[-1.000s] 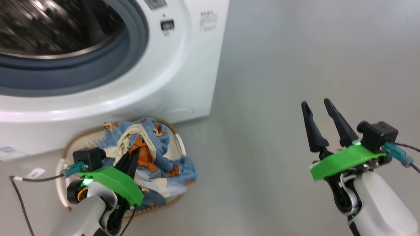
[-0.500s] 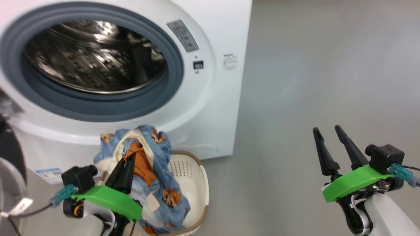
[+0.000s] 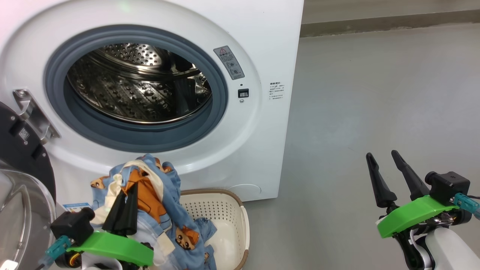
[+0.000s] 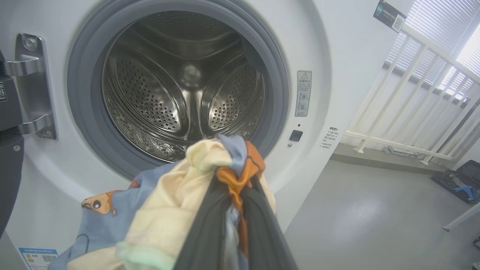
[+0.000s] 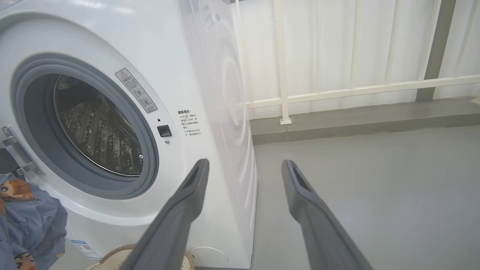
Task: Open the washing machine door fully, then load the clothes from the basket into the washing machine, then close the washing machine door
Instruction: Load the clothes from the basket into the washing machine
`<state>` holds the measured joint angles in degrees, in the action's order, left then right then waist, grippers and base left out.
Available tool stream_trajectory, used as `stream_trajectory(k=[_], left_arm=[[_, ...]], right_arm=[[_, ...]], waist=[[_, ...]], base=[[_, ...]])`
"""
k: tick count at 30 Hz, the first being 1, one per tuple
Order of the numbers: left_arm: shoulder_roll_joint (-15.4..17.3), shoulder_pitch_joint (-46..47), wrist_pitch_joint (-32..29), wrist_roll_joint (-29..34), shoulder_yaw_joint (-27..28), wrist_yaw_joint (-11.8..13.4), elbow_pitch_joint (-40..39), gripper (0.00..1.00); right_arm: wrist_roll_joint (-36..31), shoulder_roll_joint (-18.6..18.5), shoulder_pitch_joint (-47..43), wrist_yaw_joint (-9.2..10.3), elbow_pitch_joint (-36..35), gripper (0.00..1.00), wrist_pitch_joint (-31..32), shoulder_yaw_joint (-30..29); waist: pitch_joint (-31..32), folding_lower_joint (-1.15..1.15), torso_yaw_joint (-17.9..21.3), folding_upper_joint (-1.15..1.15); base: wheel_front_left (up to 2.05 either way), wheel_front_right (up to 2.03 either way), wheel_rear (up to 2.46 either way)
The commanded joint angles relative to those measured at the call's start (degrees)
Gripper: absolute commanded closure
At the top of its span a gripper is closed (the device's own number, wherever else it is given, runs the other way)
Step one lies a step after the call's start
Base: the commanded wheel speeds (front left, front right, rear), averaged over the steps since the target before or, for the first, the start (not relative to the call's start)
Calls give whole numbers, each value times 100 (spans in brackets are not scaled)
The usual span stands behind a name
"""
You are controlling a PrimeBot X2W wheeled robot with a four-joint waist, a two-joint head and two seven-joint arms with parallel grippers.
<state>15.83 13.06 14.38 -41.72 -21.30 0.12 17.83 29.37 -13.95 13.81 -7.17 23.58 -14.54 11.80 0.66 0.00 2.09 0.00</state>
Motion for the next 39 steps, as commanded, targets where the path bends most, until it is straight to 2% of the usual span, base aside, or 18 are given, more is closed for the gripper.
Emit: stream_trajectory(k=[1, 15, 22, 32, 39], left_arm=[[162, 86, 62, 102, 255, 46, -246, 100], [112, -61, 62, 182, 378, 163, -488, 100], [35, 140, 62, 174, 384, 133, -413, 100], [99, 975, 62, 262, 507, 56, -31, 100], [113, 2045, 39, 481, 444, -49, 552, 100]], right_arm=[[14, -98, 51, -32, -153, 0, -46, 107], [28, -86, 69, -32, -160, 0, -46, 162], [52, -56, 89, -32, -147, 0, -46, 215], [65, -59, 178, -32, -148, 0, -46, 294], [-2, -80, 286, -32, -222, 0, -46, 296]], waist=[[4, 0, -2, 0], [-15, 0, 20, 0], [-52, 0, 86, 0], [-246, 0, 290, 0], [-741, 0, 367, 0]], base=[[0, 0, 0], [0, 0, 0], [0, 0, 0], [0, 0, 0], [0, 0, 0]])
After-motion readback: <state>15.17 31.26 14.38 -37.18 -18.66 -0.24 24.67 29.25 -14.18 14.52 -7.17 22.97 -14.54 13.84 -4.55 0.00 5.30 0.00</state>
